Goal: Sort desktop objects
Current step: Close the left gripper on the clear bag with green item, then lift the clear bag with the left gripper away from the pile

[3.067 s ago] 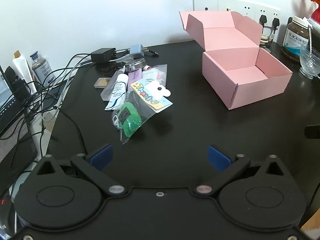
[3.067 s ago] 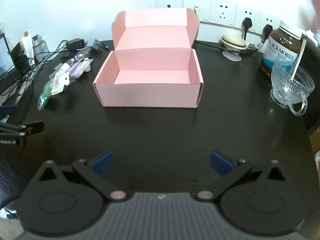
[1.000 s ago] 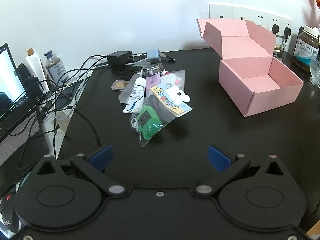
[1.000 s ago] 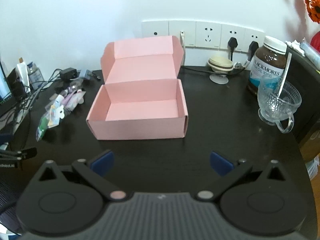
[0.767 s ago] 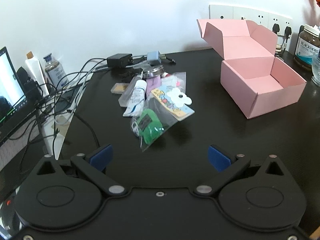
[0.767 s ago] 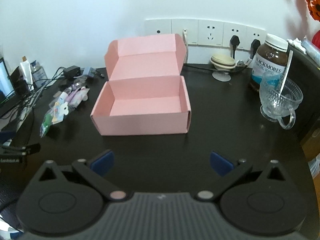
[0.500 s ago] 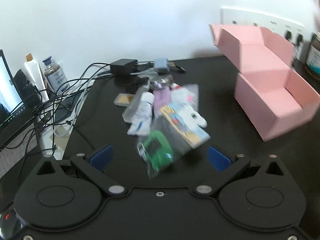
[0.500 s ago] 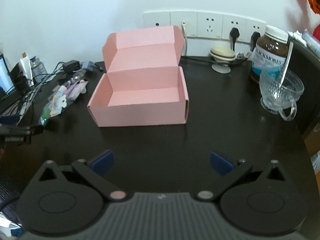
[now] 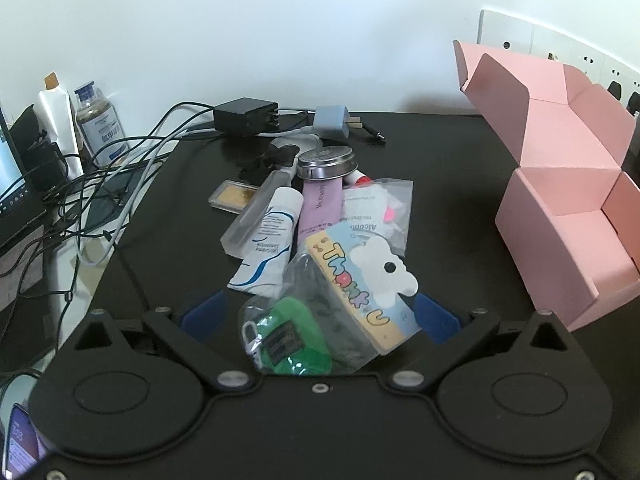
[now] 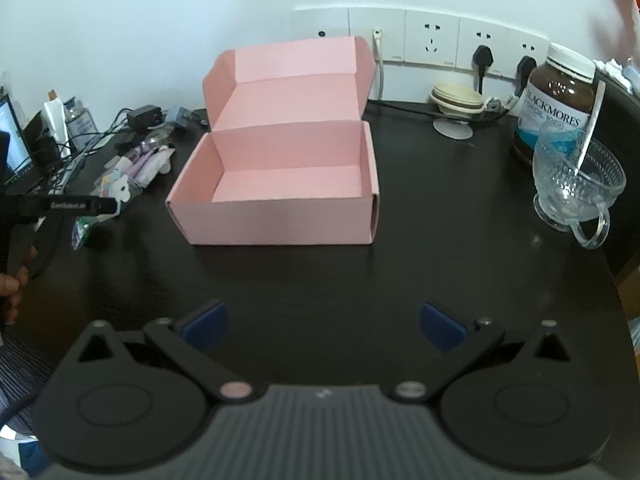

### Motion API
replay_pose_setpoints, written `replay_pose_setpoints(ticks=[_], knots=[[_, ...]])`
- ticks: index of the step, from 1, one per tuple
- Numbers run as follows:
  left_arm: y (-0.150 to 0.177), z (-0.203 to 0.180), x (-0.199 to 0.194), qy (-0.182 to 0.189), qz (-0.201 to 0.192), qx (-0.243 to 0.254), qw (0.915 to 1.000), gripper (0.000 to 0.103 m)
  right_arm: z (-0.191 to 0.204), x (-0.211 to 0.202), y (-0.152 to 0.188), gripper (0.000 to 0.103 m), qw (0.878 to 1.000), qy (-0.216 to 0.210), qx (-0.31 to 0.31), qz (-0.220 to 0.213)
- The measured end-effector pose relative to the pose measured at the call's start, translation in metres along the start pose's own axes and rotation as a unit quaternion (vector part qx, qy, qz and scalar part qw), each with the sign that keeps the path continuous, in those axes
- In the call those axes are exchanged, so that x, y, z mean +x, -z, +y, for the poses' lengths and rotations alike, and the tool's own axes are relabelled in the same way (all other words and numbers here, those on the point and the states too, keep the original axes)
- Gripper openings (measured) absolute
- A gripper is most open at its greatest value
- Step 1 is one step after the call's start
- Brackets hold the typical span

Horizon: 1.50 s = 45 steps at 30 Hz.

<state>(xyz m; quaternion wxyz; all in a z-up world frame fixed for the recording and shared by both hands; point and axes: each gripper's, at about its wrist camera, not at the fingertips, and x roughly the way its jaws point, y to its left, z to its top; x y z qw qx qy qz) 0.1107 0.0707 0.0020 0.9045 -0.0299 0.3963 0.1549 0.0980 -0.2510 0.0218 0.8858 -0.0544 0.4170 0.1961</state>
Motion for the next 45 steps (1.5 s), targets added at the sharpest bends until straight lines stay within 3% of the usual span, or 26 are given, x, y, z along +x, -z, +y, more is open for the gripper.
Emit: replay_pose_setpoints(ticks=[10, 20, 45], knots=[[0.013, 0.003, -0.004, 0.009, 0.005, 0.002, 0.9999, 0.071, 0.006, 0.002, -0.003, 0.102, 1.0, 0.004, -0.012, 0.005], [0.039, 0.007, -0.025, 0.03, -0.004, 0.006, 0.9995, 0.067, 0.02, 0.002, -0.003, 0.102, 1.0, -0.001, -0.016, 0.007], [0.098, -0.015, -0.07, 0.089, 0.002, 0.079, 0.9929, 0.067, 0.04, -0.011, 0.003, 0.102, 1.0, -0.005, -0.011, -0.01]])
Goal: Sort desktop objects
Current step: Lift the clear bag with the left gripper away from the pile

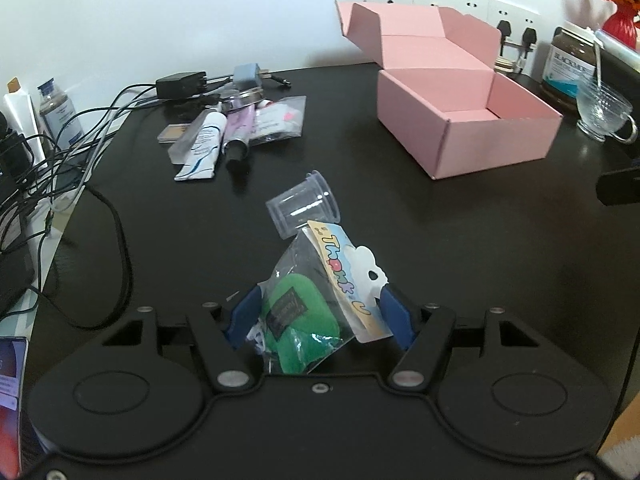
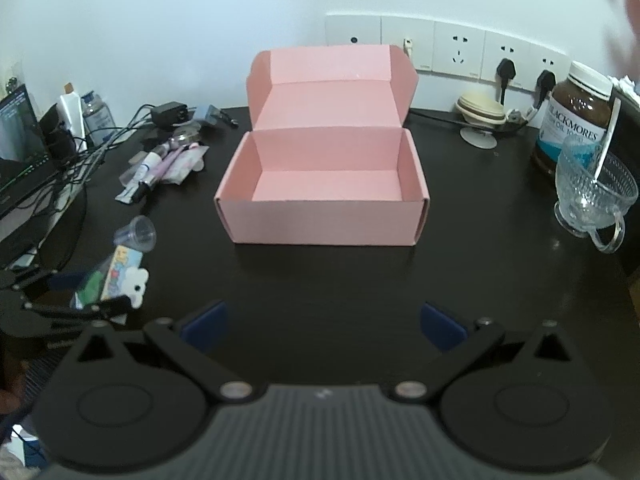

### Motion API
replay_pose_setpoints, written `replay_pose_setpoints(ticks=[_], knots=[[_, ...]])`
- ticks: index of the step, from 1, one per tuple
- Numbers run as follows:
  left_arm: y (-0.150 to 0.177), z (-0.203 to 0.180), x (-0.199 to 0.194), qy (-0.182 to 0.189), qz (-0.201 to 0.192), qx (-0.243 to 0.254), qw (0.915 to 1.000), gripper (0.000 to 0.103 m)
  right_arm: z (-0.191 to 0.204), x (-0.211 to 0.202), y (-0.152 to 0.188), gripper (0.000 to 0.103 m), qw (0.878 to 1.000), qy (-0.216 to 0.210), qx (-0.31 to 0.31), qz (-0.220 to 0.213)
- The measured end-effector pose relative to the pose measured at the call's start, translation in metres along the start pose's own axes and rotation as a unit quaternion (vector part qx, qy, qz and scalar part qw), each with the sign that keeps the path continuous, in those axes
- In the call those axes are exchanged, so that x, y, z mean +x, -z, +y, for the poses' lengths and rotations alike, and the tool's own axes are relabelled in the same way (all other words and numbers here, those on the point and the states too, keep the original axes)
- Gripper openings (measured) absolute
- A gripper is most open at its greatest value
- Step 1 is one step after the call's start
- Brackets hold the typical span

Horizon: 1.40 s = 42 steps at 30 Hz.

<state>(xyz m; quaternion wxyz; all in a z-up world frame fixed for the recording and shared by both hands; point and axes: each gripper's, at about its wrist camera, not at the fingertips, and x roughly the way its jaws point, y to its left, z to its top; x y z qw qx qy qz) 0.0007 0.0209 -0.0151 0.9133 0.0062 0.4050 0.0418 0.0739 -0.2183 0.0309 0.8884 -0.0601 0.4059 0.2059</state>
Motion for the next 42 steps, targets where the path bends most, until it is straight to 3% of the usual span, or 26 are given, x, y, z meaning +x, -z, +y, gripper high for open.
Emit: replay_pose_setpoints(ticks=[8, 15, 20, 26, 29, 31, 33, 42], knots=[[0.002, 0.0, -0.004, 0.008, 0.004, 0.0, 1.0, 0.066, -0.001, -0.002, 0.005, 0.102, 1.0, 0.002, 0.012, 0.0], [0.001, 0.0, -0.008, 0.003, 0.004, -0.006, 1.0, 0.058, -0.01, 0.0, 0.008, 0.102, 0.999, 0.003, 0.033, 0.003], [-0.001, 0.001, -0.013, -0.005, -0.004, -0.01, 0.9999, 0.045, -0.015, 0.002, 0.009, 0.102, 0.999, -0.002, 0.041, 0.005], [0.0, 0.0, -0.015, -0.015, -0.006, -0.011, 0.9998, 0.045, -0.016, 0.002, 0.008, 0.102, 0.999, -0.009, 0.037, 0.002], [0.0, 0.0, -0.014, -0.019, -0.005, -0.012, 0.9997, 0.054, -0.016, 0.003, 0.007, 0.102, 0.999, -0.014, 0.034, 0.001], [0.0, 0.001, -0.013, -0.021, -0.004, -0.015, 0.9997, 0.07, -0.016, 0.003, 0.007, 0.102, 0.999, -0.016, 0.033, 0.001], [0.001, 0.001, -0.013, -0.025, -0.005, -0.017, 0.9995, 0.079, -0.017, 0.004, 0.007, 0.102, 0.999, -0.017, 0.034, 0.001], [-0.003, -0.002, -0.012, -0.026, -0.02, -0.023, 0.9992, 0.083, -0.024, 0.005, 0.012, 0.102, 0.999, -0.014, 0.037, 0.009]])
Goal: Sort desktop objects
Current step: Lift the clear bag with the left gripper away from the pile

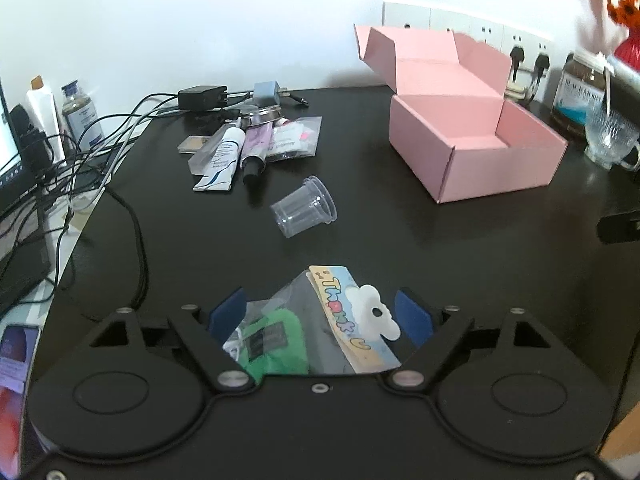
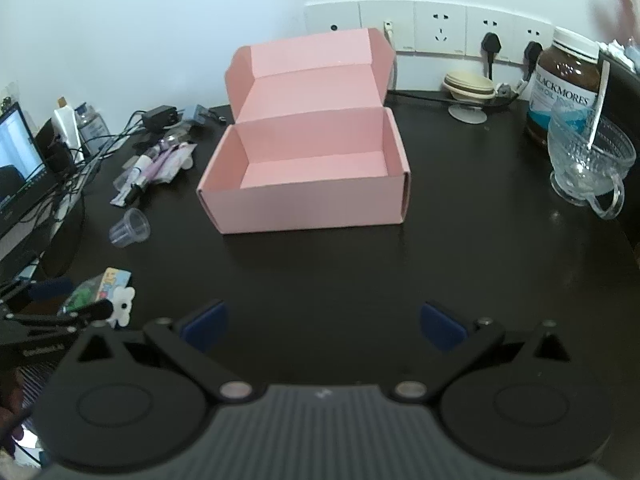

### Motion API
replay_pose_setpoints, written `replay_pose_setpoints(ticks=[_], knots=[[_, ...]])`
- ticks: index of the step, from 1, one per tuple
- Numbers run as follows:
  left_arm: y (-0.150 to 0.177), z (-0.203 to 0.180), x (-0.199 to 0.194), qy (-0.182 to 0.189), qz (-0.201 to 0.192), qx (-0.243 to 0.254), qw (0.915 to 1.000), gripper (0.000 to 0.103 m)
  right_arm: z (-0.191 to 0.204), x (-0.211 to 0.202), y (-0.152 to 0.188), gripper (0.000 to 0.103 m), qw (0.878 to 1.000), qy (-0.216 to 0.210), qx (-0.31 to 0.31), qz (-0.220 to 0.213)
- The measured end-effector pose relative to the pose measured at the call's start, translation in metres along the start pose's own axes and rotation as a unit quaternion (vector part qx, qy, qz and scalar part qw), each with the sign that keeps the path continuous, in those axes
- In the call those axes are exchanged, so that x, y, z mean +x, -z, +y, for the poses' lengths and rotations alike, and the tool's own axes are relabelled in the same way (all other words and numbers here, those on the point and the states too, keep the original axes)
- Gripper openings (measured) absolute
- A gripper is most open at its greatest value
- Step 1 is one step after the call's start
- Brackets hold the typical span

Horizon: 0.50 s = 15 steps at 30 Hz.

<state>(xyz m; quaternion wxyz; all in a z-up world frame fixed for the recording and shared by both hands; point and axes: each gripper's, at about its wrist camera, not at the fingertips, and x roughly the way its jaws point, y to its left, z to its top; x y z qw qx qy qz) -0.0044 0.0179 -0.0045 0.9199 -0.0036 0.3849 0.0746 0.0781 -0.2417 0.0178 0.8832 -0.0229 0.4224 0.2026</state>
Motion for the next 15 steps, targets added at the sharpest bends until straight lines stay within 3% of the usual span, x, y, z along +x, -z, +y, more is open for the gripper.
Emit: replay_pose_setpoints(ticks=[4, 15], knots=[[-0.001, 0.002, 0.006, -0.025, 0.012, -0.011, 0.9996, 0.083, -0.005, 0.001, 0.001, 0.102, 1.0, 0.001, 0.005, 0.003], [0.01, 0.012, 0.002, -0.042, 0.025, -0.036, 0.9981, 0.078, -0.006, 0.004, -0.003, 0.102, 1.0, -0.002, -0.005, 0.004]])
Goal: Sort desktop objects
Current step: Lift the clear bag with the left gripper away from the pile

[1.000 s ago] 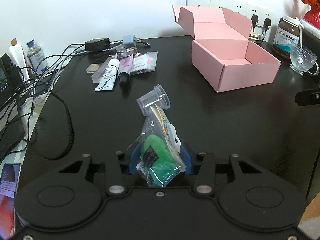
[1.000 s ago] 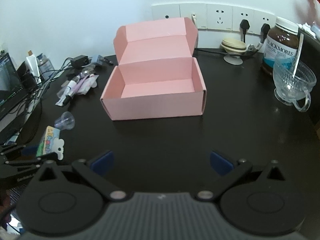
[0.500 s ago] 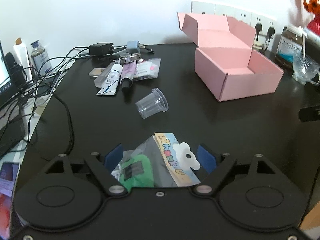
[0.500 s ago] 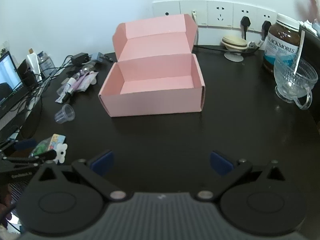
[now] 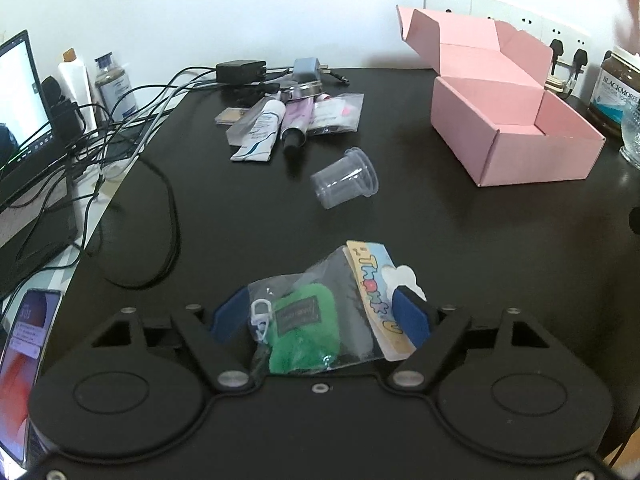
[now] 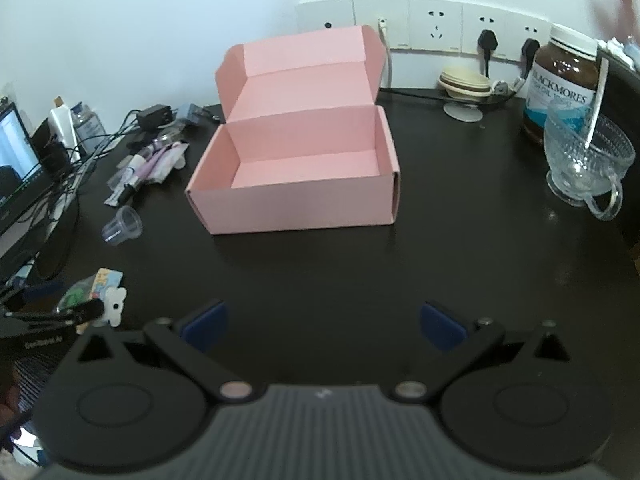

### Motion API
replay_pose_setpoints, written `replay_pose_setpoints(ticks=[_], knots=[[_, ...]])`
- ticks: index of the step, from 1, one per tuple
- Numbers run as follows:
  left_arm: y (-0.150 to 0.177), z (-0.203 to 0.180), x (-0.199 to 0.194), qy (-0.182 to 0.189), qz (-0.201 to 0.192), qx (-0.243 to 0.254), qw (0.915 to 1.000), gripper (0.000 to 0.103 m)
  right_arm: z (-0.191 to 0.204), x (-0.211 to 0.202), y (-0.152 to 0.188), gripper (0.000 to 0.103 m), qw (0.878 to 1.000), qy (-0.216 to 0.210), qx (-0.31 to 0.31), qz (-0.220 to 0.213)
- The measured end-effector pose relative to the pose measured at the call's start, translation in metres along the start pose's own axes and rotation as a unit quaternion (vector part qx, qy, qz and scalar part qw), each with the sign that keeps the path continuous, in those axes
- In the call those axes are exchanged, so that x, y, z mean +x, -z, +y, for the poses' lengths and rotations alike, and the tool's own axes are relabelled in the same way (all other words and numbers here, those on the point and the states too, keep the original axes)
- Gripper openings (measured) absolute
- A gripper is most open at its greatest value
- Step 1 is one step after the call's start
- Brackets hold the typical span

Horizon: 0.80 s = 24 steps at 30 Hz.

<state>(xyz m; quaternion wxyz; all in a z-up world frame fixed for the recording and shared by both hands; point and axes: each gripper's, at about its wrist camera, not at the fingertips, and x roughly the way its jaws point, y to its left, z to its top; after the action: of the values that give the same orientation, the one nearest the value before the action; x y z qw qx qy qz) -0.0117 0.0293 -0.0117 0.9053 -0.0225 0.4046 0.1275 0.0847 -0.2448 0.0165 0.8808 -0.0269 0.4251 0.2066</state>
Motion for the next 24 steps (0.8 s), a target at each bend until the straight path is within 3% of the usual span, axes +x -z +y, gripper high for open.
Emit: replay_pose_setpoints(ticks=[9, 18, 24], knots=[[0.001, 0.002, -0.003, 0.025, 0.0, -0.006, 0.9997, 0.053, 0.01, 0.007, -0.008, 0.102, 1.0, -0.011, -0.019, 0.003], [-0.003, -0.013, -0.003, 0.058, -0.001, 0.019, 0.9981, 0.049, 0.012, 0.01, -0.012, 0.102, 1.0, -0.011, -0.023, 0.003], [-0.007, -0.014, -0.003, 0.062, -0.008, 0.023, 0.9978, 0.044, 0.005, 0.013, -0.015, 0.102, 1.0, -0.001, -0.013, 0.002]])
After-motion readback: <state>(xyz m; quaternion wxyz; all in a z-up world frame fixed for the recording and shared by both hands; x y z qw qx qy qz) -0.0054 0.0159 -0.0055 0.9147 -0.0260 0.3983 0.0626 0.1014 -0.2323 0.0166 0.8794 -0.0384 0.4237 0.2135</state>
